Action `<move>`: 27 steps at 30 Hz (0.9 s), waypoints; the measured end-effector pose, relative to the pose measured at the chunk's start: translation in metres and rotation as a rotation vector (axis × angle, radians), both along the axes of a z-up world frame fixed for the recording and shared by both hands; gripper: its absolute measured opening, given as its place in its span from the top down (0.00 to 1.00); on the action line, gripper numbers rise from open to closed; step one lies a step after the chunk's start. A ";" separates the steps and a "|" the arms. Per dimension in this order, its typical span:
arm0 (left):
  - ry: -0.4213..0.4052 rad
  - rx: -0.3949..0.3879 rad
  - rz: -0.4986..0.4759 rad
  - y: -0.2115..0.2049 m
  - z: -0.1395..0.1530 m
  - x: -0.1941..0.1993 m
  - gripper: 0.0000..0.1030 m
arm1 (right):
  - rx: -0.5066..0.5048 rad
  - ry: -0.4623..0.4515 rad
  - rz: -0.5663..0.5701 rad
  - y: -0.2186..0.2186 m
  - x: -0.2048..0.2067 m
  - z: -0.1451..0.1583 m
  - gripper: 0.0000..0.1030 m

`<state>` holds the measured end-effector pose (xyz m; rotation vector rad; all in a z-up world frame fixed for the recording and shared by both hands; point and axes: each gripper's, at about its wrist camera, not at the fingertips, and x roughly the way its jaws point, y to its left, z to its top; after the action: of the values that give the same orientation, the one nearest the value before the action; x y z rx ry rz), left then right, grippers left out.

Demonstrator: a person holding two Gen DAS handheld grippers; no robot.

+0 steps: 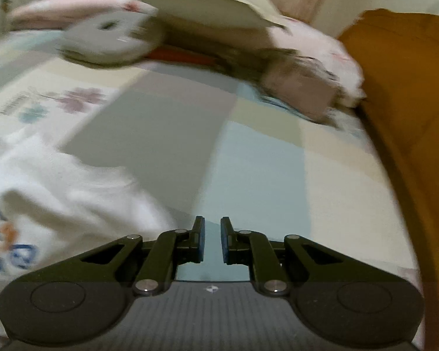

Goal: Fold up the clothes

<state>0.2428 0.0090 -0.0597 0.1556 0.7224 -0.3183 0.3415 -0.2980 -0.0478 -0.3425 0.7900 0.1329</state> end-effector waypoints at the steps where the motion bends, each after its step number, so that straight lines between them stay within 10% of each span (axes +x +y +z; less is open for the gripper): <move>1: -0.003 0.000 -0.002 -0.001 0.001 0.001 0.05 | 0.008 0.014 -0.033 -0.008 0.002 -0.002 0.85; 12: 0.077 -0.113 0.024 0.010 -0.001 0.013 0.40 | 0.270 0.133 0.116 -0.010 -0.036 -0.021 0.43; 27: 0.171 -0.334 0.055 0.031 -0.018 0.044 0.59 | 0.714 0.340 0.024 -0.036 -0.002 -0.086 0.34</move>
<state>0.2870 0.0400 -0.0779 -0.2100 0.8301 -0.3983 0.3390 -0.3341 -0.1335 0.3572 1.0160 0.4892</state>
